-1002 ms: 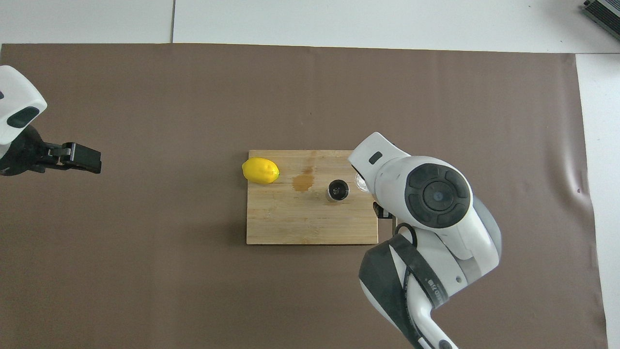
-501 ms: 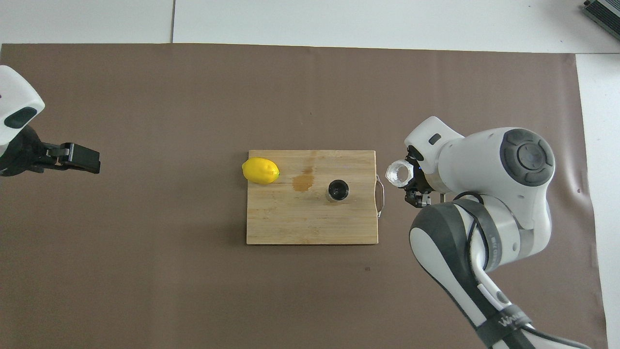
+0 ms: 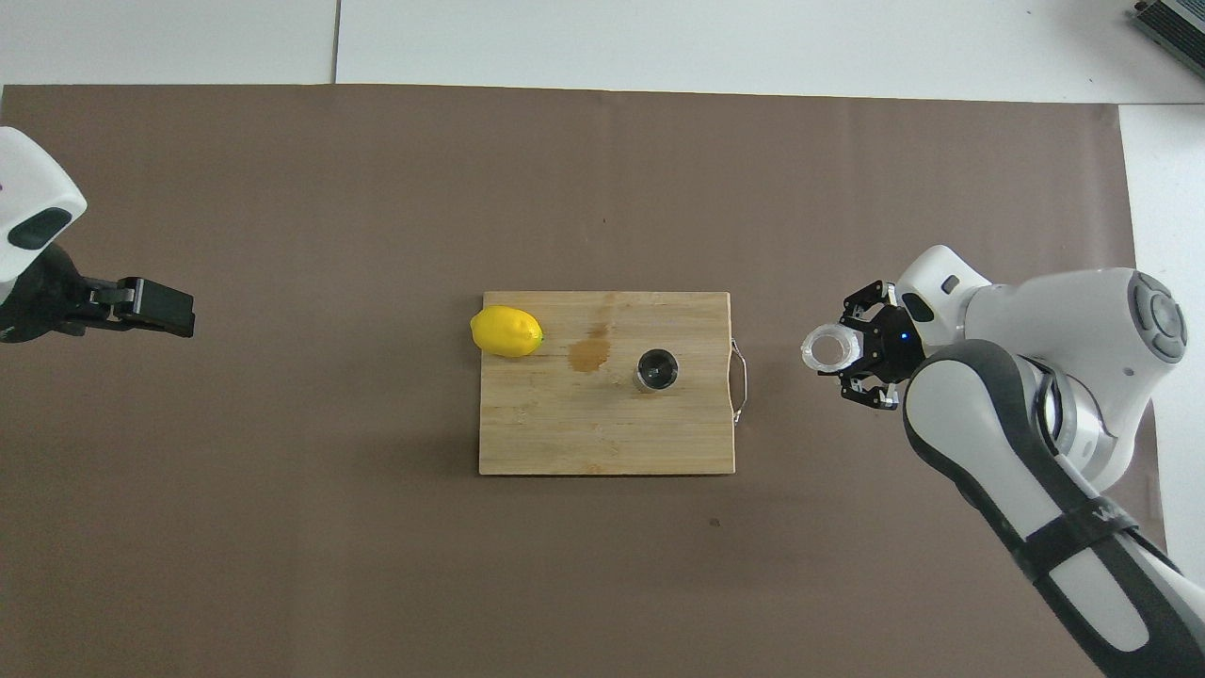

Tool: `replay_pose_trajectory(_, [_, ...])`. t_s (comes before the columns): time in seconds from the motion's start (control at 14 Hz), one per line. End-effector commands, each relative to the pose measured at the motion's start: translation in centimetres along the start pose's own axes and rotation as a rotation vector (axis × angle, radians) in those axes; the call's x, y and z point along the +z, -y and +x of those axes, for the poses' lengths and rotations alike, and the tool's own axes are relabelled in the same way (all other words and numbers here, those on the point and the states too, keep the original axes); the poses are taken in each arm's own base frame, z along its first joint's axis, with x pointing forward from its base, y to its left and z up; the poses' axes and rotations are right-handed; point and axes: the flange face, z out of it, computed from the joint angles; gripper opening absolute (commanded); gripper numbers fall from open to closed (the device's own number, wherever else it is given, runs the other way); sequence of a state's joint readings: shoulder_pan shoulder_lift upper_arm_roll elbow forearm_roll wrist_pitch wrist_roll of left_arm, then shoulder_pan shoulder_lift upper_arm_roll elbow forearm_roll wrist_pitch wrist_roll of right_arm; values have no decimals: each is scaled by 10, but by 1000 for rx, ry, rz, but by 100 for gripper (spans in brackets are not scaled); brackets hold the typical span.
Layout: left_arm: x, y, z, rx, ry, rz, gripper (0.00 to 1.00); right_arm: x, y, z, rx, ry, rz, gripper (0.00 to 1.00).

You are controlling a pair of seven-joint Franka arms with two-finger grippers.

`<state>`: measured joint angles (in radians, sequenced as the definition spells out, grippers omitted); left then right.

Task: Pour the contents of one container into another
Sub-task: 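Carry the white cup back and lower it to its starting spot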

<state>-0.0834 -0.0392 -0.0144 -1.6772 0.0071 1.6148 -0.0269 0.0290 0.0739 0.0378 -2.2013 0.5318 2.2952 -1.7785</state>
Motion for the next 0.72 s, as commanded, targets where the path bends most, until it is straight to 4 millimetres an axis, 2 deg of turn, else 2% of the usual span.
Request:
replay_pose_trajectory(0.0, [-5, 5, -4, -18, 1, 8, 100, 6, 9, -37, -21, -60, -14, 0])
replay_pose_trajectory(0.29, [-5, 7, -4, -23, 1, 8, 100, 10, 15, -83, -38, -93, -20, 0])
replay_pose_trajectory(0.64, [-5, 8, -4, -25, 1, 8, 100, 22, 16, -117, -58, -97, -8, 0])
